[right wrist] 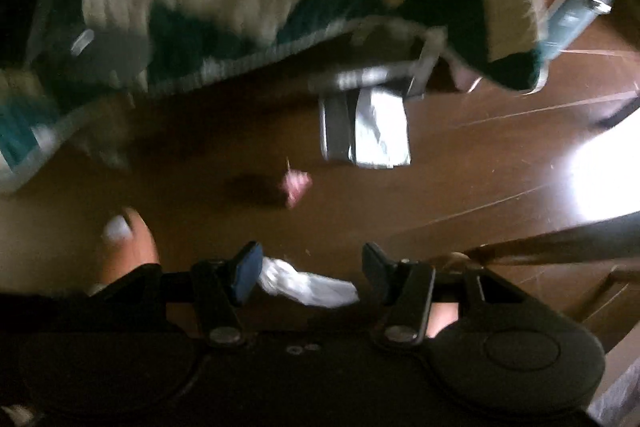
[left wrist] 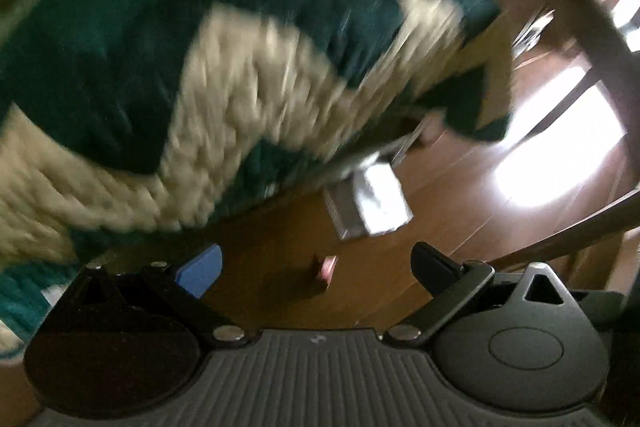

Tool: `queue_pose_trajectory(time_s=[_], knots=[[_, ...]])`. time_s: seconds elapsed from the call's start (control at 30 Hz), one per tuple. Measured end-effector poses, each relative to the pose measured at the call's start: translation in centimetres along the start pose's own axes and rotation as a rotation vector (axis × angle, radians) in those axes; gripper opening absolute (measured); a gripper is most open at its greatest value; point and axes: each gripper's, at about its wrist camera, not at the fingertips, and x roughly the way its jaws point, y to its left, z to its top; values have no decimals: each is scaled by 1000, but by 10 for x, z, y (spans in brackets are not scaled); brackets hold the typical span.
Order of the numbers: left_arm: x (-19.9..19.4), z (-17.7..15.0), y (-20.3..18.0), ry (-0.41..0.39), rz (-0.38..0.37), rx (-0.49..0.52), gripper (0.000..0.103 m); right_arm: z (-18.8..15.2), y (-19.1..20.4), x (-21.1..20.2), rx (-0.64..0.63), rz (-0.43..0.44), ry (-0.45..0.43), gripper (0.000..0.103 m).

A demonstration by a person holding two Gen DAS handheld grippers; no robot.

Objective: Collect trash
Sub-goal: 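Move both open tools back down to the remaining trash on the floor, then grasp the small red wrapper with the left tool while the right grasps white tissue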

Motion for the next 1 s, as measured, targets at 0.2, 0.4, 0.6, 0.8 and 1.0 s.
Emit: queue_pose_trajectory(time_s=[0.2, 0.4, 0.6, 0.8, 1.0], knots=[[82, -7, -3, 176, 12, 26, 101, -10, 40, 69, -234, 70, 149, 55], [155, -10, 7, 284, 28, 41, 101, -24, 72, 117, -482, 130, 210, 55], [218, -22, 16, 337, 0, 59, 101, -46, 96, 168, -758, 70, 199, 55], [269, -38, 7, 370, -56, 87, 100, -61, 98, 212, -868, 52, 228, 56], [298, -38, -5, 379, -67, 82, 81, -74, 103, 227, -955, 43, 209, 54]])
